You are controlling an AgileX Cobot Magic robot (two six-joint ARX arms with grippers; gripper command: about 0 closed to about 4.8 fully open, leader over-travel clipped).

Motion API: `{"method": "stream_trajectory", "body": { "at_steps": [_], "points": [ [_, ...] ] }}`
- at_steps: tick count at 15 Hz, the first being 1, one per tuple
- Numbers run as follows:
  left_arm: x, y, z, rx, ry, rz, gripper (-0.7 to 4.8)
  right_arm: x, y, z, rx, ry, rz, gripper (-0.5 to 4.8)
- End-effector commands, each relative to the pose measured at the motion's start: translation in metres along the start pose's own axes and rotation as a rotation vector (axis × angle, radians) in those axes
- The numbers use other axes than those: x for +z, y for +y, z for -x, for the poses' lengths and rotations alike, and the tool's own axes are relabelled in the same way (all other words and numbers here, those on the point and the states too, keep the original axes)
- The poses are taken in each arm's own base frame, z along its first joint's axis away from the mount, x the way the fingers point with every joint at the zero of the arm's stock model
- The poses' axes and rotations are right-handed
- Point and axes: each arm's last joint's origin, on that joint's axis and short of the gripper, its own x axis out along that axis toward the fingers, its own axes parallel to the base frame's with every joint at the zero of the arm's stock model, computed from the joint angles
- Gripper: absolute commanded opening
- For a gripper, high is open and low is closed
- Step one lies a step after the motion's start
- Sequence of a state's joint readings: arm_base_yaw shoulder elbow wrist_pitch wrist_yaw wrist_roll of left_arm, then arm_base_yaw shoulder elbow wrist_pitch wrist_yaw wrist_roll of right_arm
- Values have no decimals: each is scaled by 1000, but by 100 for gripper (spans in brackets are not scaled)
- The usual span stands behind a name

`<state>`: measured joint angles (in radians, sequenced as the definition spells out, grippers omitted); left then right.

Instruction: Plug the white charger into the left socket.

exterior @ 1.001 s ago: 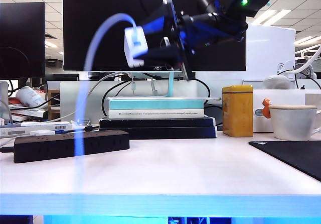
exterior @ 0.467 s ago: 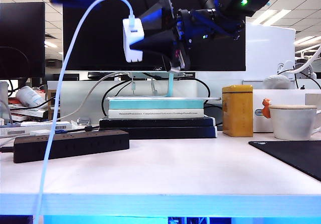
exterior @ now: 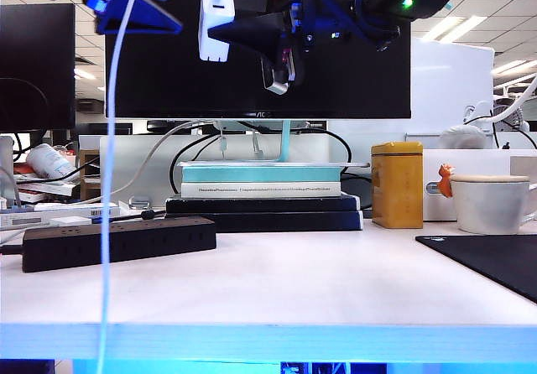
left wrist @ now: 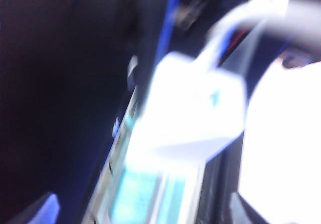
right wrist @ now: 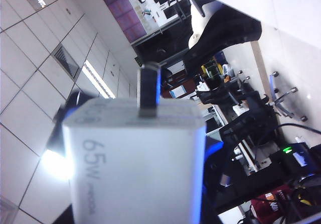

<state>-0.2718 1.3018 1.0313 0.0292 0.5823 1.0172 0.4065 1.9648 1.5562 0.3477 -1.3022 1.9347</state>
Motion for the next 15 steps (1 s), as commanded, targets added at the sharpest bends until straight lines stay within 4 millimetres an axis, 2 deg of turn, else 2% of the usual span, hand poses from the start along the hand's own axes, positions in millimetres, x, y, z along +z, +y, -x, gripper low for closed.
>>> {"method": "stream_trajectory", "body": {
  "at_steps": [1, 3, 8, 15],
  "points": [
    [5, 3, -1, 21, -35, -139, 479, -7, 8, -1, 4, 29, 26, 93],
    [6, 2, -1, 16, -49, -210, 479, -10, 9, -6, 3, 49, 36, 93],
    [8, 1, -1, -11, -113, -237, 479, -20, 20, -16, 41, 85, 74, 93],
    [10, 1, -1, -14, -138, -246, 479, -28, 18, -32, 19, 135, 79, 93]
  ]
}}
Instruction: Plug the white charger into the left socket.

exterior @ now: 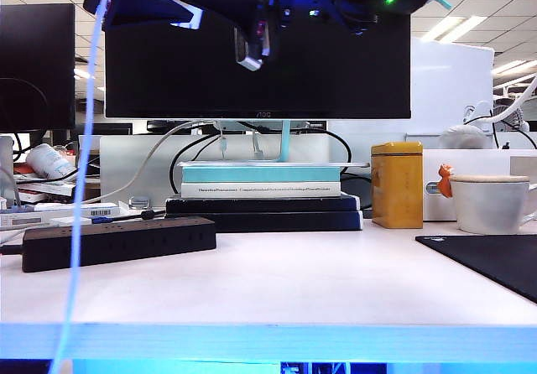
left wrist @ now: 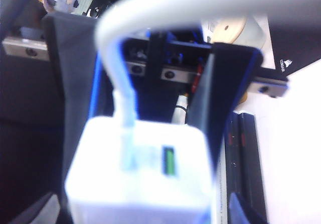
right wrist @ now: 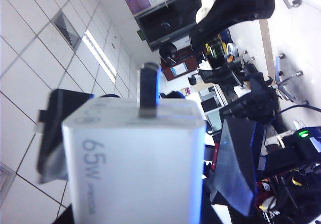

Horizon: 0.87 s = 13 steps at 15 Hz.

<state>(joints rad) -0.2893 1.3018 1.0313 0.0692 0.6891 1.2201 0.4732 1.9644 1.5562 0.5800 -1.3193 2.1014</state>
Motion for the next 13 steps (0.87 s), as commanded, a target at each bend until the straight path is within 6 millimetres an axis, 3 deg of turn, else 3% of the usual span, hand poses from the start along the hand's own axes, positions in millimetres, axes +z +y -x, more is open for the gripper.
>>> {"method": "stream_trajectory", "body": {
  "at_steps": [1, 13],
  "points": [
    [2, 3, 1, 14, -11, -17, 479, -9, 6, -9, -6, 40, 20, 93],
    [1, 2, 1, 11, -6, -13, 479, -11, 10, -3, -1, 30, 24, 93]
  ]
}}
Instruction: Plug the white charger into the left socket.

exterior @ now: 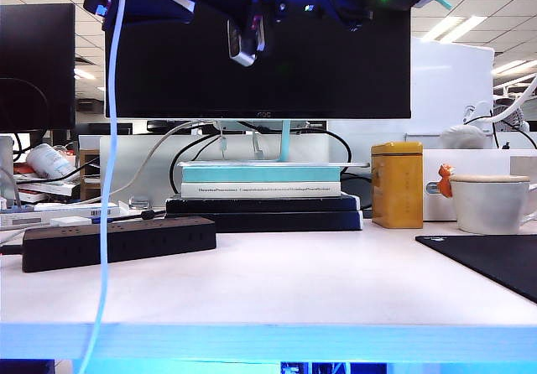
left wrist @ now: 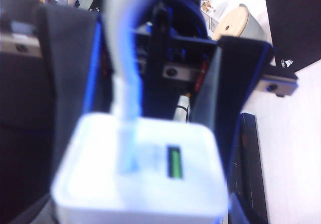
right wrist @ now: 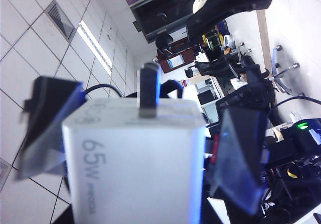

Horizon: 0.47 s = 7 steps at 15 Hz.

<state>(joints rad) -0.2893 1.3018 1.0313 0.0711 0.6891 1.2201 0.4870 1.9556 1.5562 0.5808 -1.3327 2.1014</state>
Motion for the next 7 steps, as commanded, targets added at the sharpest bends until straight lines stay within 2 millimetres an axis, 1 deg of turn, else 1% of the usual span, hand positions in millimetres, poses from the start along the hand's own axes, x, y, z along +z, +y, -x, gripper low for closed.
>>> {"method": "stream_trajectory", "body": {
  "at_steps": [1, 4, 5, 6, 7],
  "points": [
    [1, 2, 1, 9, -6, -12, 479, -6, 8, 2, 9, 3, 15, 93],
    [0, 2, 1, 19, 22, -11, 479, -6, 9, 2, 9, 3, 16, 93],
    [0, 2, 1, 24, 36, -9, 292, -6, 8, 2, 9, 4, 17, 93],
    [0, 2, 1, 22, 36, -5, 187, -6, 9, 2, 9, 6, 22, 93],
    [0, 2, 1, 21, 35, -4, 122, -7, 9, 2, 9, 7, 24, 93]
  ]
}}
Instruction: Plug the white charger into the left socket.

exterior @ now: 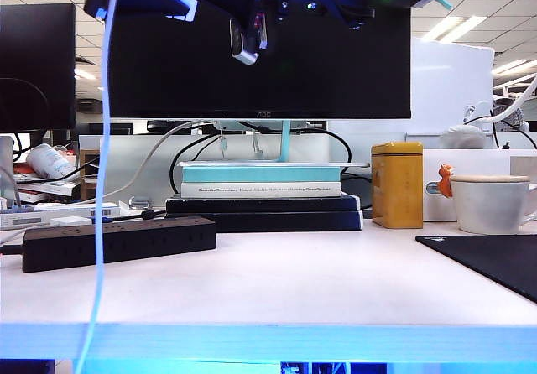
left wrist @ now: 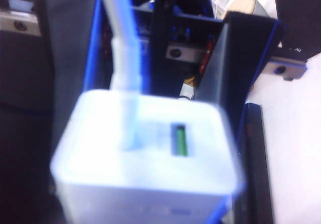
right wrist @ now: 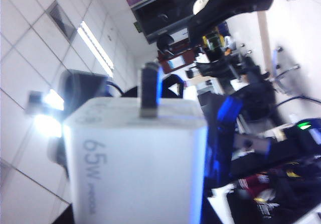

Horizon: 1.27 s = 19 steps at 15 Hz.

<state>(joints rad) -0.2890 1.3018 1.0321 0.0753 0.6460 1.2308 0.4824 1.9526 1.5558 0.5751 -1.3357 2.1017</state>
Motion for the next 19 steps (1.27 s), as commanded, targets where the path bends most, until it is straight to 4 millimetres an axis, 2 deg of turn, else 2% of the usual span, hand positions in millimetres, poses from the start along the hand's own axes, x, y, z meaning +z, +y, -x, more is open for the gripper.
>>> {"method": "stream_trajectory", "body": {
  "at_steps": [1, 4, 5, 6, 7, 8, 13, 16, 17, 18, 19],
  "points": [
    [1, 1, 1, 2, -6, 10, 117, -6, 8, 0, 10, 9, 27, 93],
    [1, 1, 1, 2, -6, 13, 131, -6, 8, 0, 10, 8, 39, 93],
    [1, 1, 1, 2, -6, 13, 135, -6, 8, 0, 23, -14, 113, 93],
    [1, 1, 1, 2, -6, 13, 134, -6, 8, 0, 24, -17, 112, 93],
    [1, 1, 1, 0, -14, 63, 134, -5, 8, 0, 23, -15, 152, 400],
    [1, 1, 1, -1, -15, 80, 134, -5, 8, 0, 23, -15, 168, 443],
    [2, 1, 1, -7, -25, 213, 120, -7, 12, 8, 13, 19, 227, 441],
    [2, 1, 1, -11, -29, 329, 120, -4, 17, 37, 11, -3, 275, 441],
    [1, 1, 1, -12, -28, 432, 120, -2, 22, 63, 29, -60, 314, 441],
    [1, 1, 1, -14, -27, 531, 120, -1, 26, 76, 52, -108, 349, 441],
    [0, 0, 0, -17, -25, 591, 120, -2, 28, 80, 65, -128, 378, 441]
  ]
}}
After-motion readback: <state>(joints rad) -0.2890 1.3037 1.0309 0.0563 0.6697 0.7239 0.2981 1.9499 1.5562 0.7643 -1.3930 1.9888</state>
